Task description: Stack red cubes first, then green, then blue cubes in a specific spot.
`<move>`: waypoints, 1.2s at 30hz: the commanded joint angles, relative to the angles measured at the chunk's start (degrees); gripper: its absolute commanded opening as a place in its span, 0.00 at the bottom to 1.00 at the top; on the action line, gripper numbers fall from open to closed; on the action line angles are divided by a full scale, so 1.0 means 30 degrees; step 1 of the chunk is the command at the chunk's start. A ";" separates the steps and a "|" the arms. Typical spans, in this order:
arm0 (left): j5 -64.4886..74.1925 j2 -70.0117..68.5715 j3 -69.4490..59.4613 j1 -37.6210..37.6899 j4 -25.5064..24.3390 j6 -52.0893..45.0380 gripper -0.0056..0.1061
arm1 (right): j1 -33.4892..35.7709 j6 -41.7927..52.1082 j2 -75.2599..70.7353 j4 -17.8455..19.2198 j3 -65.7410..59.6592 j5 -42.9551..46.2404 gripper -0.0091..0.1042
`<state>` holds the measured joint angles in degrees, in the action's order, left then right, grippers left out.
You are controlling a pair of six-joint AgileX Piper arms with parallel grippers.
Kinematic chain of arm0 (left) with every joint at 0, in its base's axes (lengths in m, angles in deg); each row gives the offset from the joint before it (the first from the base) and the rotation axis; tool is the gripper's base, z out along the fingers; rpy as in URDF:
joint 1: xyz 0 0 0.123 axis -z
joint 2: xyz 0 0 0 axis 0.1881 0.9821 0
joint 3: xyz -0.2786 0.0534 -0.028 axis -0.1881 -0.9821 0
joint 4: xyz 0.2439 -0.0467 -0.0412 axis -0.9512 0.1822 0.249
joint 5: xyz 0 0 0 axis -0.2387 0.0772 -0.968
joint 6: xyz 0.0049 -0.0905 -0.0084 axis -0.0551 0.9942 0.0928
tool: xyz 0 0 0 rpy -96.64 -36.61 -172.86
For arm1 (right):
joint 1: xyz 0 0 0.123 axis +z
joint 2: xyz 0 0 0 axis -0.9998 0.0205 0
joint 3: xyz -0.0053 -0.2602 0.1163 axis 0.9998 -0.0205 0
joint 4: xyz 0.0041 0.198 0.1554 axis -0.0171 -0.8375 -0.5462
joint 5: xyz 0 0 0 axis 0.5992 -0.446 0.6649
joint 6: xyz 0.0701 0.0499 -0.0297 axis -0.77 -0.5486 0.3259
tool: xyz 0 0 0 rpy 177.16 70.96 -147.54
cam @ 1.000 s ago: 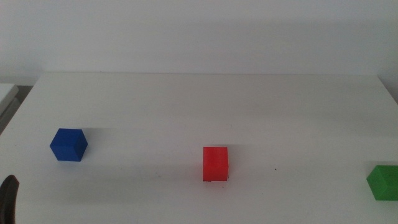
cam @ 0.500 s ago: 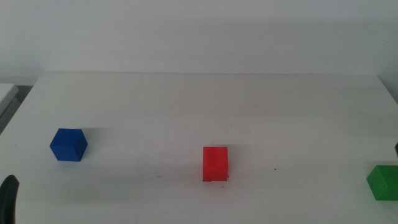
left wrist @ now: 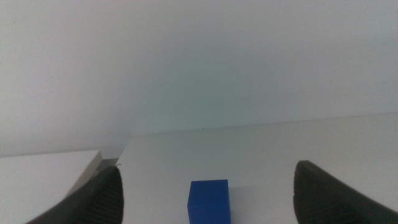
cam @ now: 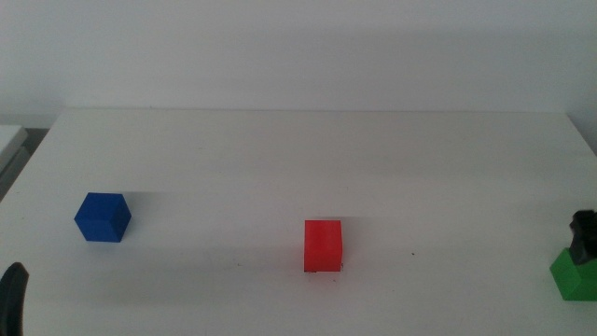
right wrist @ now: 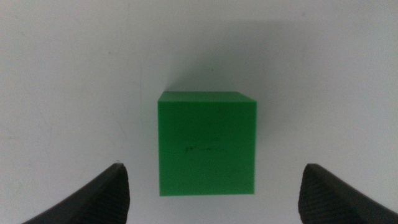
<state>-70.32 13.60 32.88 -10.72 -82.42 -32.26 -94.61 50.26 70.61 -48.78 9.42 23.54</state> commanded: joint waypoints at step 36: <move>-0.0238 -0.0056 -0.0011 0.0137 0.0011 -0.0022 0.89 | 1.1333 -1.4638 0.1727 0.3153 0.8086 -0.6878 0.07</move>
<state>-70.32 13.60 32.88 -10.72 -82.42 -32.26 -64.44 10.06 74.77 -40.42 30.93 5.39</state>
